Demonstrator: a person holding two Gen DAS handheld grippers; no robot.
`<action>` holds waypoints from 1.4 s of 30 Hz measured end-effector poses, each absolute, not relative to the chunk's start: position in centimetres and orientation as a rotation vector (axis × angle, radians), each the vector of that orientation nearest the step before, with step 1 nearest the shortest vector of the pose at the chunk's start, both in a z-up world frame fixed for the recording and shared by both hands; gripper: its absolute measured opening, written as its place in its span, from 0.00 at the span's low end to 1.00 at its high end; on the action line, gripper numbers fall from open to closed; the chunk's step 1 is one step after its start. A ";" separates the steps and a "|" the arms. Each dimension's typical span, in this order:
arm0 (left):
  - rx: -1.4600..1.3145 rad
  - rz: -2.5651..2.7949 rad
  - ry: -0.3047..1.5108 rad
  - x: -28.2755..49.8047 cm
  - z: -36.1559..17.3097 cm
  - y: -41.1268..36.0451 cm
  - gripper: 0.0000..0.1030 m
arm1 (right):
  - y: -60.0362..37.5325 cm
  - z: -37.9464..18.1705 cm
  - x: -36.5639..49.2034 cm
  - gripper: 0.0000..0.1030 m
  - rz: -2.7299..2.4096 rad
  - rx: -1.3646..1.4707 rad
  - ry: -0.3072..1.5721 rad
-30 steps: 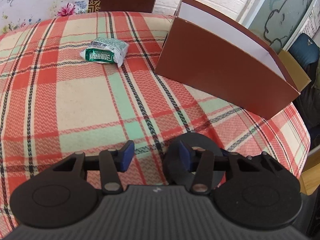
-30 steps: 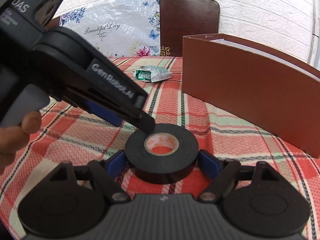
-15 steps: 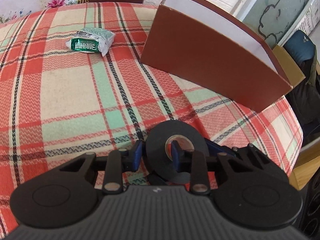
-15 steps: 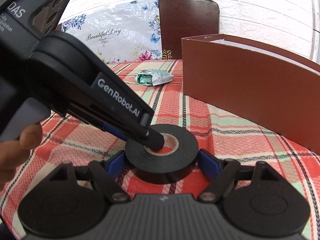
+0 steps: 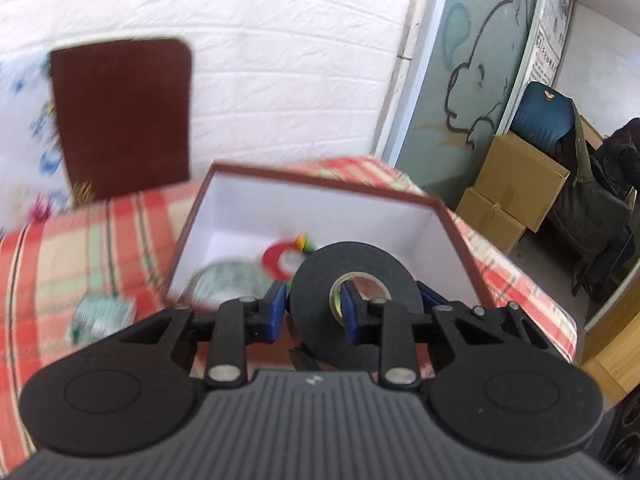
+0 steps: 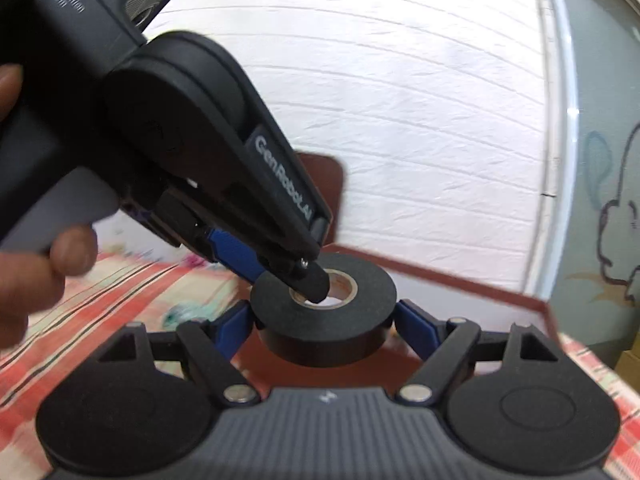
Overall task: Organize objects
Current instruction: 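Lower the black tape into the brown box and open the left tool, then withdraw the left tool from the box back over the table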
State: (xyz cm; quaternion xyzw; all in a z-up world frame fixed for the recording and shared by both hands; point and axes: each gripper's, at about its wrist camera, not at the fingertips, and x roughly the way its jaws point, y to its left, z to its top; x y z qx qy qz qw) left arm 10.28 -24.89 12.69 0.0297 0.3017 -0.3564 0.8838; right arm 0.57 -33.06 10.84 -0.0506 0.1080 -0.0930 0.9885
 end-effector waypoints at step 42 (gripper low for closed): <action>0.209 -0.482 0.622 5.4 11.2 -20.9 0.51 | -35.4 9.6 -2.4 0.84 -0.261 0.132 0.286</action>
